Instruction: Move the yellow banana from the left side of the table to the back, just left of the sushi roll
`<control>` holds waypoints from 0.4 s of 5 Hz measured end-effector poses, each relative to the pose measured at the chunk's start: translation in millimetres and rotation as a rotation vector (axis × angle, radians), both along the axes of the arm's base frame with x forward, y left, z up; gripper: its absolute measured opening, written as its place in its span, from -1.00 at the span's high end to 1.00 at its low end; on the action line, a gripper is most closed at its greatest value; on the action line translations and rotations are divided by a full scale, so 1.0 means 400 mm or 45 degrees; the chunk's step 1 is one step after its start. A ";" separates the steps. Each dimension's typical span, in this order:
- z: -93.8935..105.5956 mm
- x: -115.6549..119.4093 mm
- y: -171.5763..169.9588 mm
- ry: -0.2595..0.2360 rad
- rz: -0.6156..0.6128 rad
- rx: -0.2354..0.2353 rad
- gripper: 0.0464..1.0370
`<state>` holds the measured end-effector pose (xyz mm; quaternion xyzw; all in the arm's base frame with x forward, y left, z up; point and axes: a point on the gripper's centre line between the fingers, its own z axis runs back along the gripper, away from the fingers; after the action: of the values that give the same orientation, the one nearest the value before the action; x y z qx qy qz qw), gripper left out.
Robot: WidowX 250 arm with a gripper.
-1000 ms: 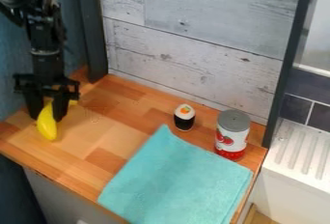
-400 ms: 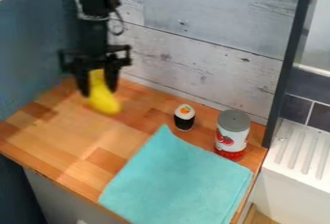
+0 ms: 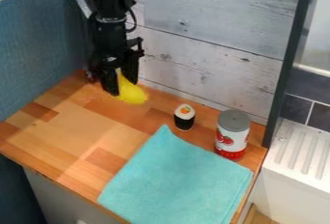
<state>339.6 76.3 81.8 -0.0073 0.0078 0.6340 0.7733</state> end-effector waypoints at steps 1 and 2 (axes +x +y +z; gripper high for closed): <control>-0.014 0.025 0.006 -0.046 0.044 -0.053 -0.08; -0.042 0.055 0.028 -0.087 0.064 -0.076 -0.08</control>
<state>361.6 87.5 64.8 -0.0520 0.0001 0.6522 0.7563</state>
